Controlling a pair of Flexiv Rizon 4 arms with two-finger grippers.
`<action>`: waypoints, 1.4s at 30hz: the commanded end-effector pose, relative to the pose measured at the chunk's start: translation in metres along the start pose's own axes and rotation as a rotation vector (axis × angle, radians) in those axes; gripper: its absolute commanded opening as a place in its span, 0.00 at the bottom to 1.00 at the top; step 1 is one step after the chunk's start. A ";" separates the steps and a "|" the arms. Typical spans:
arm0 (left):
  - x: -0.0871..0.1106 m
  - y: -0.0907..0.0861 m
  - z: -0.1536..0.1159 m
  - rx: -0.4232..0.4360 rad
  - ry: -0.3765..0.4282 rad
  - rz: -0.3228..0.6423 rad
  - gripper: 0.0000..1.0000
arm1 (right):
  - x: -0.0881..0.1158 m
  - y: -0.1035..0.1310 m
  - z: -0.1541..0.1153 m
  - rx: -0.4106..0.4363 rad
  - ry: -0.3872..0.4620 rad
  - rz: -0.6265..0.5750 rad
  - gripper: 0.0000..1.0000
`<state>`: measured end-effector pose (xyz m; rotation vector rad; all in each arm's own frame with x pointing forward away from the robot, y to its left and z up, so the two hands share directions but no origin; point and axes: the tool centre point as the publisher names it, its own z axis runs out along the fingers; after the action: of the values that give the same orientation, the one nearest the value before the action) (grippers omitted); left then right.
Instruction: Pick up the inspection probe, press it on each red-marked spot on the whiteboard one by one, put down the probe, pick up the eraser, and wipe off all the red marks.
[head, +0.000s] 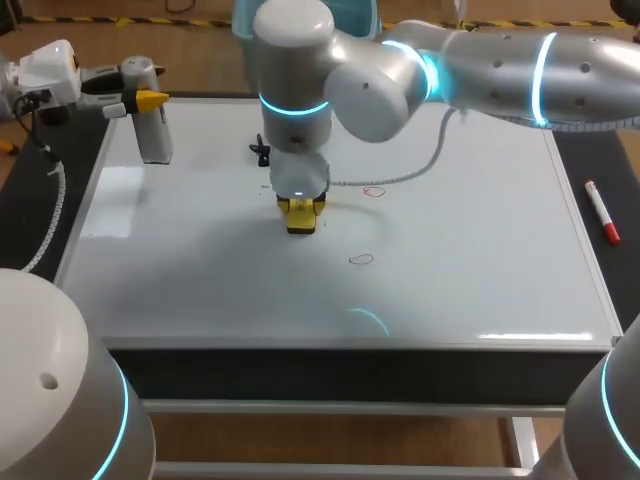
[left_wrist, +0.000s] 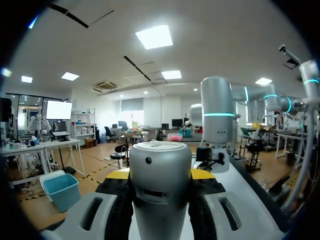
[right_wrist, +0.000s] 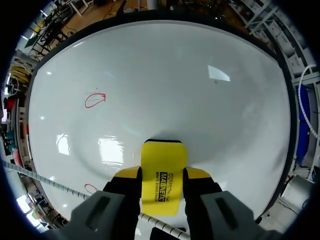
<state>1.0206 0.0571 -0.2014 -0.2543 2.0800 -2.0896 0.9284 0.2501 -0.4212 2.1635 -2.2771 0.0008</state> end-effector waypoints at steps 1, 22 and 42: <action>0.001 -0.001 0.000 -0.001 -0.004 0.001 0.00 | 0.019 0.001 -0.001 0.008 -0.007 0.009 0.00; 0.001 -0.001 0.000 -0.001 -0.004 0.001 0.00 | 0.095 -0.027 -0.063 -0.012 -0.065 0.024 0.00; 0.001 -0.001 0.000 -0.001 -0.004 0.001 0.00 | 0.279 -0.085 -0.100 0.033 -0.029 0.243 0.00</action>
<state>1.0205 0.0571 -0.2014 -0.2543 2.0799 -2.0896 1.0118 0.0124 -0.3275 1.8941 -2.5418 0.0130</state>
